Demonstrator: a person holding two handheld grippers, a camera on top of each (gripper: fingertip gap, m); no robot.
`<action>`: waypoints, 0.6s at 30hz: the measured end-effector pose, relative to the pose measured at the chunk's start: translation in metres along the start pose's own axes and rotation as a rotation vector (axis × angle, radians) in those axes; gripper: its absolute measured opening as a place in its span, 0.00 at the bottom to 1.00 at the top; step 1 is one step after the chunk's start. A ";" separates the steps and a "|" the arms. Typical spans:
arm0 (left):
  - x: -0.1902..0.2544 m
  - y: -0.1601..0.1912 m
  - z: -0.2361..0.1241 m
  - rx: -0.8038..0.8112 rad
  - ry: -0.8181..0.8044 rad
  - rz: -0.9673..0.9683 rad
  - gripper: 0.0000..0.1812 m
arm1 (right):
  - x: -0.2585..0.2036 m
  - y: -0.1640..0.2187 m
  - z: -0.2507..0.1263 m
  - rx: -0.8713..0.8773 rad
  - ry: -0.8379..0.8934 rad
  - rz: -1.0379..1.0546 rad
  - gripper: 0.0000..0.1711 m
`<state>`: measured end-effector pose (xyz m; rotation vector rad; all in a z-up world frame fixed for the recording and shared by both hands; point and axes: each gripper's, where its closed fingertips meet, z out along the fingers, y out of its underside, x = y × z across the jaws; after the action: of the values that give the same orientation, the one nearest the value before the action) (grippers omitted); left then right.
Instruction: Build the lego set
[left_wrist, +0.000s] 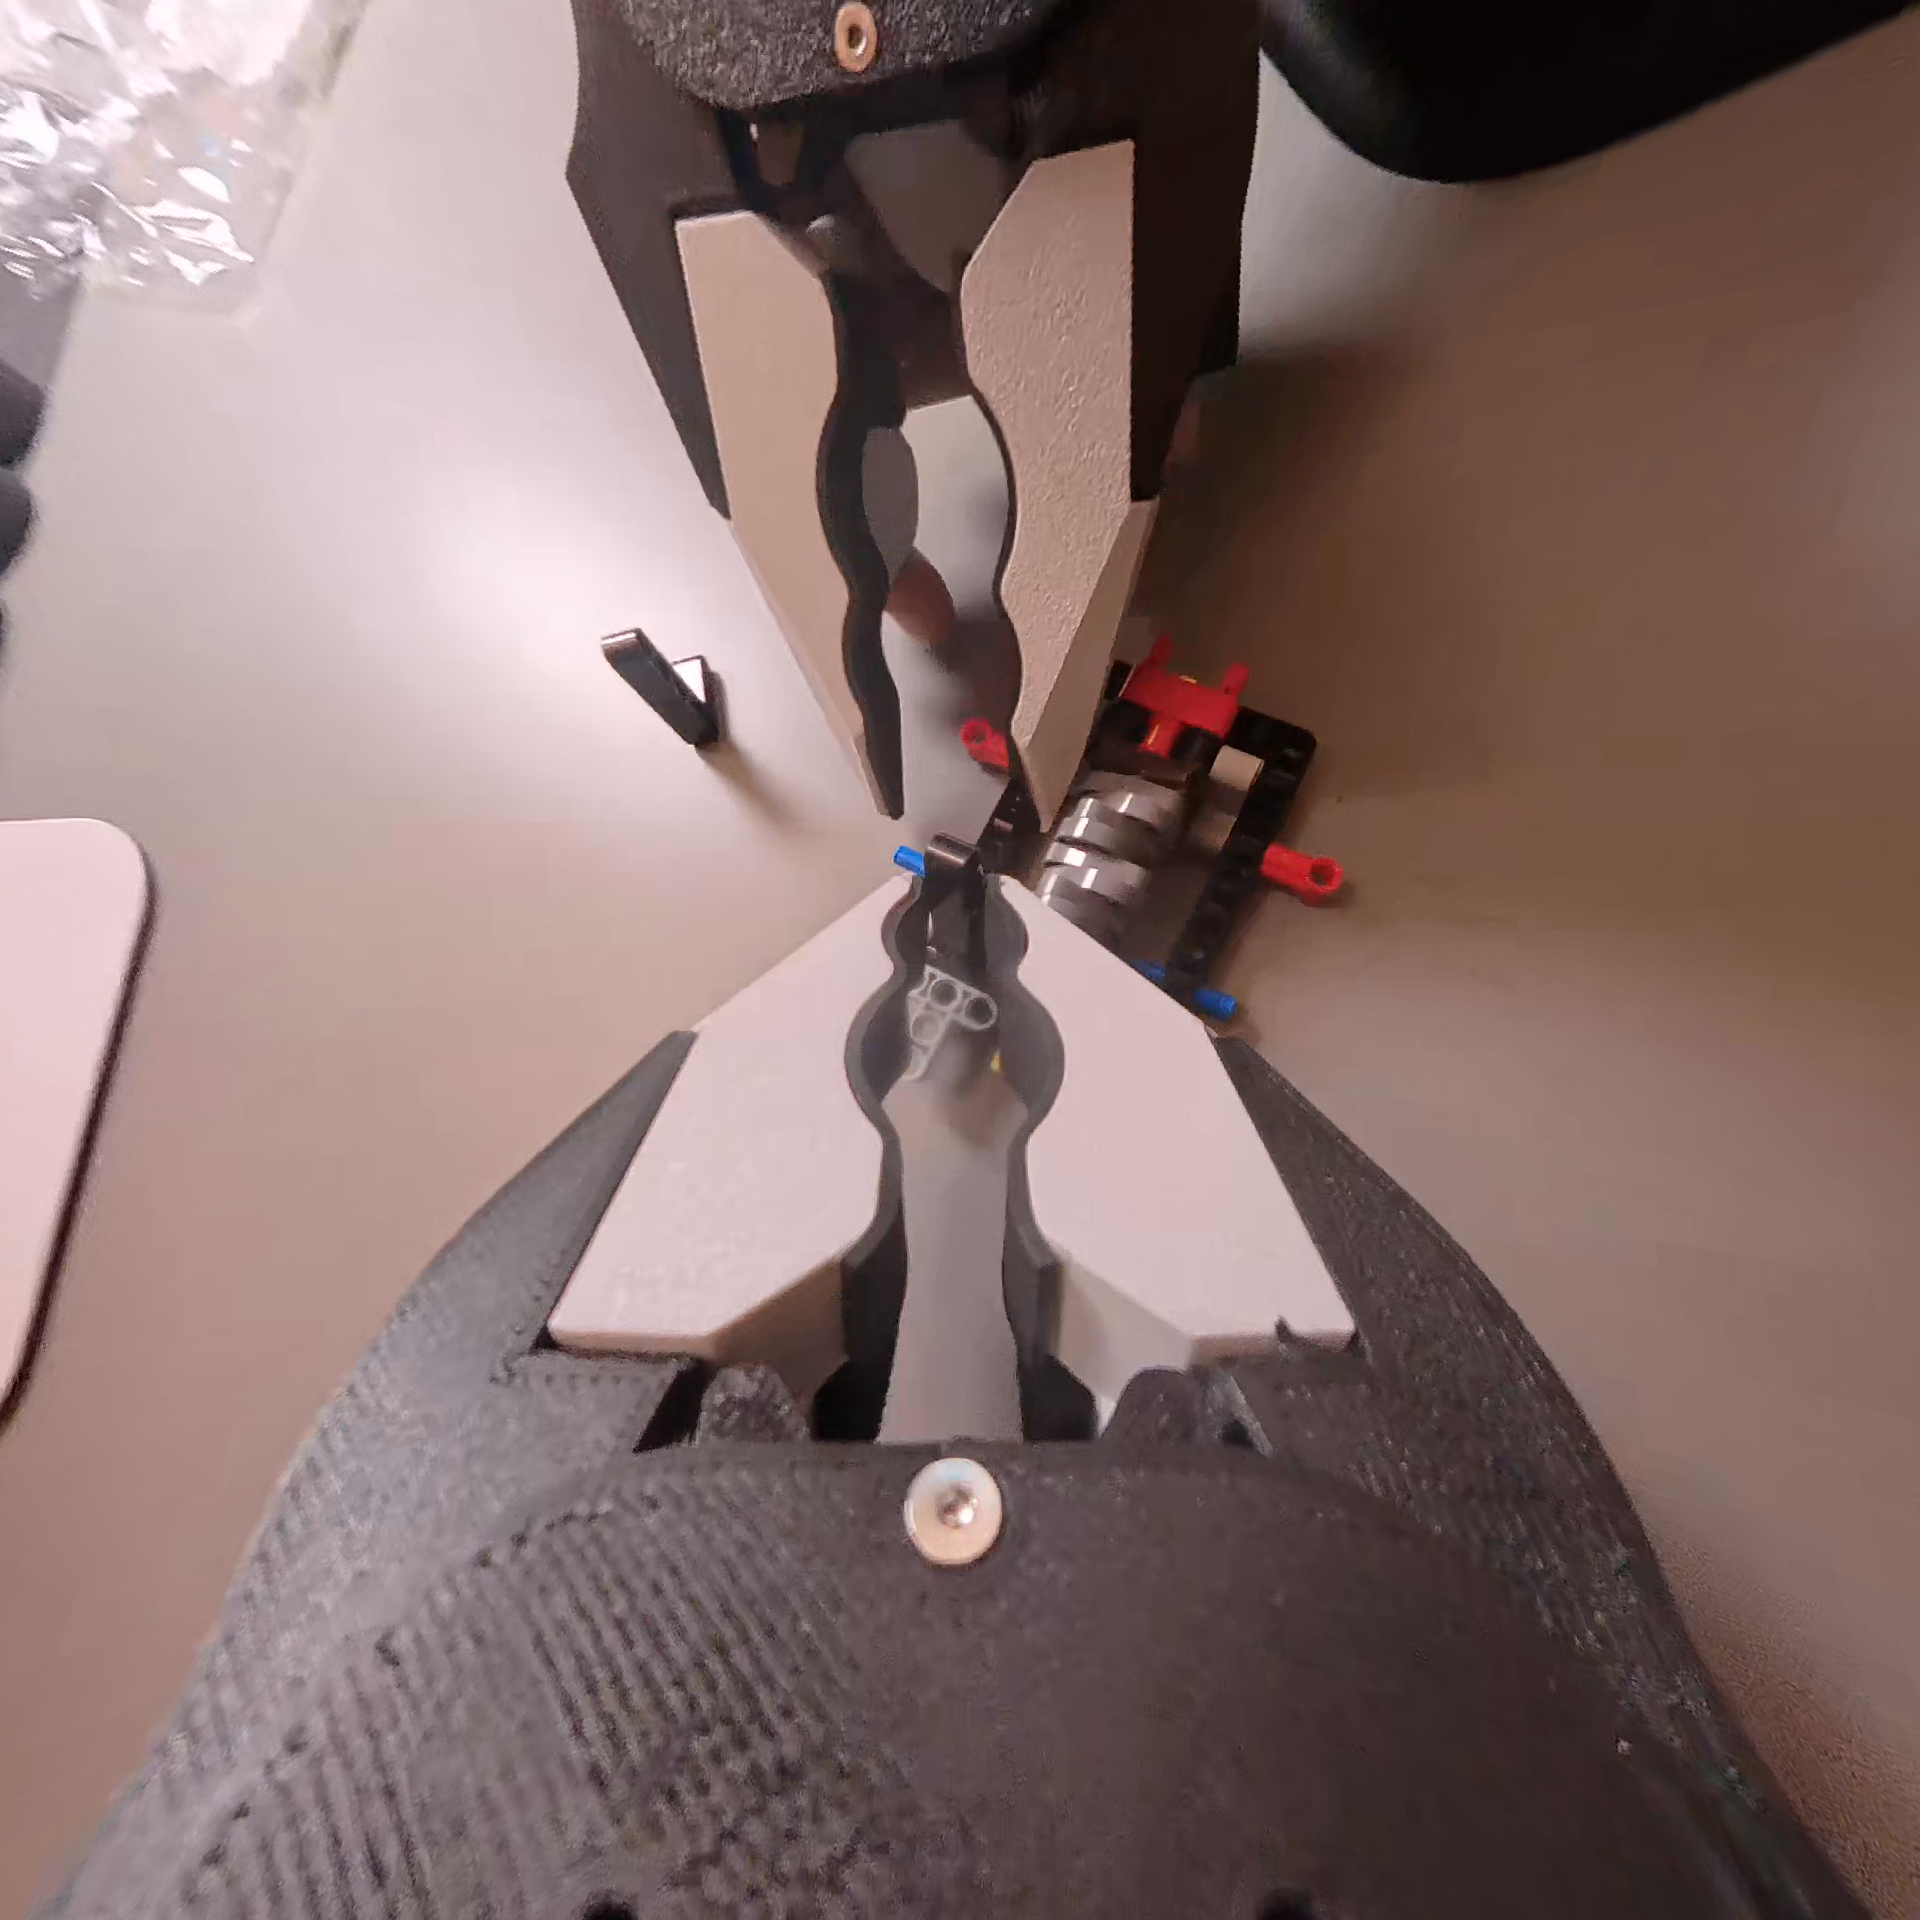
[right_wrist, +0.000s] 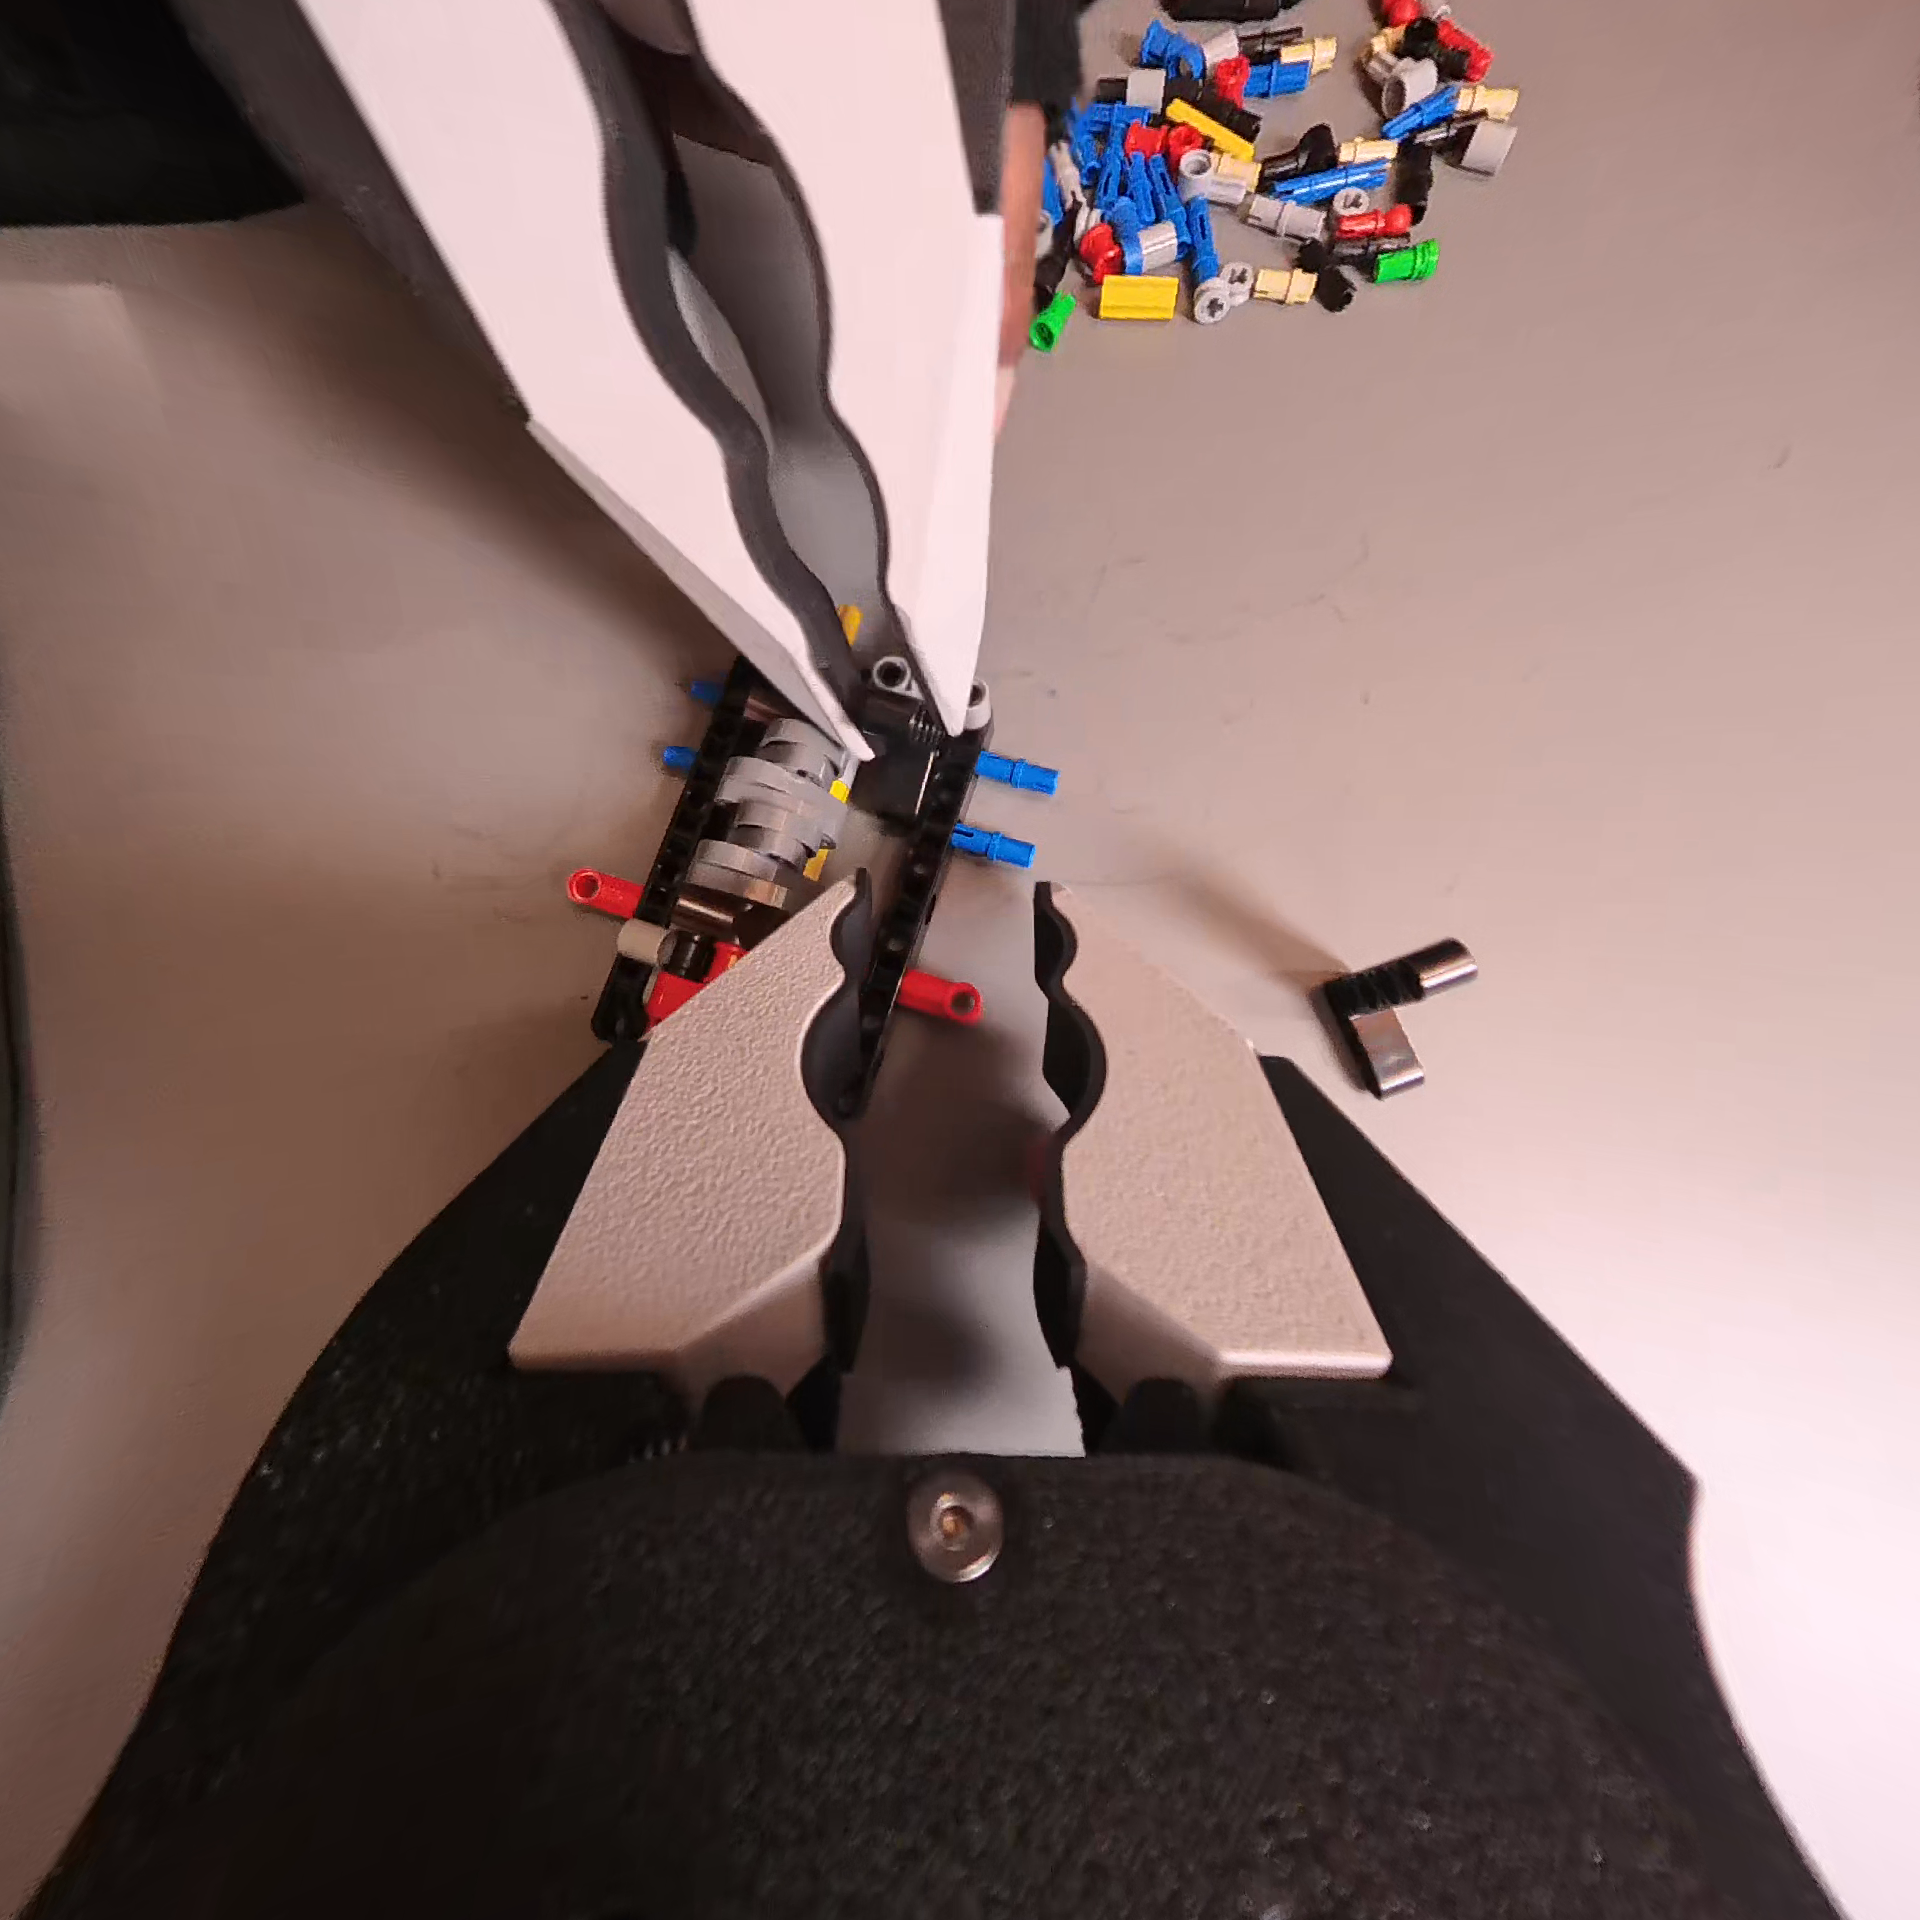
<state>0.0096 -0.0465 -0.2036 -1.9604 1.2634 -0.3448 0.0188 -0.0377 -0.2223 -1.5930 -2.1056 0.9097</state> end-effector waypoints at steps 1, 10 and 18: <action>-0.001 0.000 0.000 -0.004 -0.033 0.012 0.05 | 0.001 0.000 0.001 -0.004 0.008 -0.003 0.17; -0.006 0.003 -0.001 0.069 -0.058 -0.143 0.05 | 0.006 -0.005 0.008 -0.026 0.011 -0.009 0.16; -0.006 0.001 0.001 0.089 -0.051 -0.153 0.05 | 0.011 -0.008 0.011 -0.031 0.032 -0.031 0.20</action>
<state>0.0060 -0.0410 -0.2039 -1.9817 1.0509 -0.4170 0.0030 -0.0320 -0.2256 -1.5755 -2.1255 0.8399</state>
